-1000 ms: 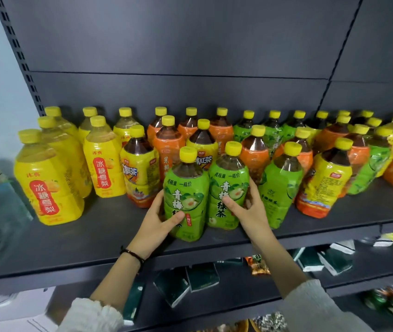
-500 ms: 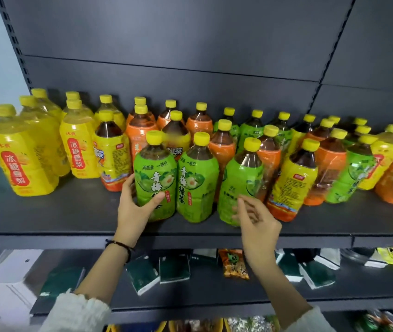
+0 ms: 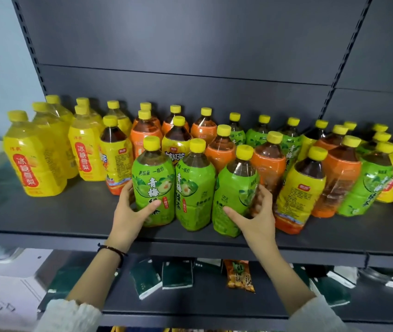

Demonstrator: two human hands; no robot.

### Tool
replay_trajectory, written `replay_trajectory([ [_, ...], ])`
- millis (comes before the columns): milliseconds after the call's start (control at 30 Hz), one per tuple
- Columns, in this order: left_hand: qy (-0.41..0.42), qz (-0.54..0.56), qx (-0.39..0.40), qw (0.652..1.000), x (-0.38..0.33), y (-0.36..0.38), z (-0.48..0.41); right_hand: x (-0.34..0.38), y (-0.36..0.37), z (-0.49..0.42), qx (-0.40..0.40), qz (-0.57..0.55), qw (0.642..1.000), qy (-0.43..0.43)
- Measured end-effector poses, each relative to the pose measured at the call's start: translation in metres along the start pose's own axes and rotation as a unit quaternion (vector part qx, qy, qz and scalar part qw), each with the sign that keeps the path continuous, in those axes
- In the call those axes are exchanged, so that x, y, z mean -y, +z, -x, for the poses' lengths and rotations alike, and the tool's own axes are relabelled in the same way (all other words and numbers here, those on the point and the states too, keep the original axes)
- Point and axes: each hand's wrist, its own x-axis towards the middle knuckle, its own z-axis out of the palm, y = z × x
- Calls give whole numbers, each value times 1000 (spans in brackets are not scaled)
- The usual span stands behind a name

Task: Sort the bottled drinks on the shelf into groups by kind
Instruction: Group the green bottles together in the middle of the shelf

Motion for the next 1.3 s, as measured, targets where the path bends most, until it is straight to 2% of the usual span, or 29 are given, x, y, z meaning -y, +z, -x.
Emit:
replay_trajectory([
  [533,5,4,-43,999,13,-53,-26,21,80,-7,77,29,997,-8],
  [733,7,0,-25,1000,12,-59,-30,26,54,-27,-31,-58,998,14],
  [800,5,2,-23,1000,12,-60,-31,24,50,-47,-9,-51,998,37],
  [900,7,8,-26,1000,10,-58,-30,24,53,-74,70,-37,994,78],
  [1067,11,2,-24,1000,9,-58,-30,14,49,-96,166,-128,967,148],
  [1300,17,-6,-27,999,6,-56,-30,11,64,-113,99,-134,978,129],
])
